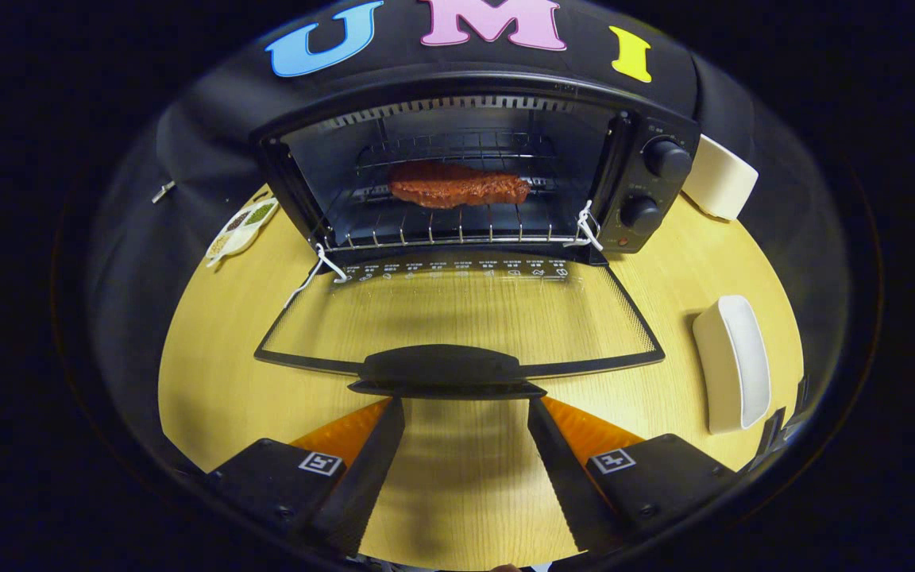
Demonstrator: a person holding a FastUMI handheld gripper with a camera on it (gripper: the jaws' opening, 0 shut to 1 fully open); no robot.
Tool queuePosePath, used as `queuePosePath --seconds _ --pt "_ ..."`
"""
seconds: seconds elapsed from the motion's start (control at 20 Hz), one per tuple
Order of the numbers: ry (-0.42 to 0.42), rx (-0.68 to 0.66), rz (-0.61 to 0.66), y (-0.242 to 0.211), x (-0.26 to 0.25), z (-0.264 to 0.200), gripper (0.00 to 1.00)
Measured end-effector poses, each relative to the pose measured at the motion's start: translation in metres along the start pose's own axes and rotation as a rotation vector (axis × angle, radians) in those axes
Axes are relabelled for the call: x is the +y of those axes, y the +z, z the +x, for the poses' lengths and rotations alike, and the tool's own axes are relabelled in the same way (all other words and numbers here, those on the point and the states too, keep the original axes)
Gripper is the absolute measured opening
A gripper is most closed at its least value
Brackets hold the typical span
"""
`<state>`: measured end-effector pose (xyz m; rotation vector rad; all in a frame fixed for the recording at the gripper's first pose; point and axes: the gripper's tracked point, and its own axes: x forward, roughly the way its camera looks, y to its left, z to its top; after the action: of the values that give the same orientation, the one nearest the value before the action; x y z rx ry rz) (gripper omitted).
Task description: Open the toaster oven, put the food inside, and close the toaster oven door.
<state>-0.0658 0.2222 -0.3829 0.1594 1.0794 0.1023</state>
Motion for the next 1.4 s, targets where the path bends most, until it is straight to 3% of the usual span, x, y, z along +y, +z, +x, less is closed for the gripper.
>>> queuePosePath --seconds 0.35,0.55,0.95,1.4 --pt "0.045 -0.155 -0.033 0.034 0.004 -0.037 1.0" --pt "0.06 -0.23 -0.003 0.08 0.006 -0.05 1.0" --pt "0.001 -0.376 -0.057 0.156 -0.017 -0.073 0.99" --pt "0.042 -0.466 -0.051 0.157 -0.034 -0.128 0.99"
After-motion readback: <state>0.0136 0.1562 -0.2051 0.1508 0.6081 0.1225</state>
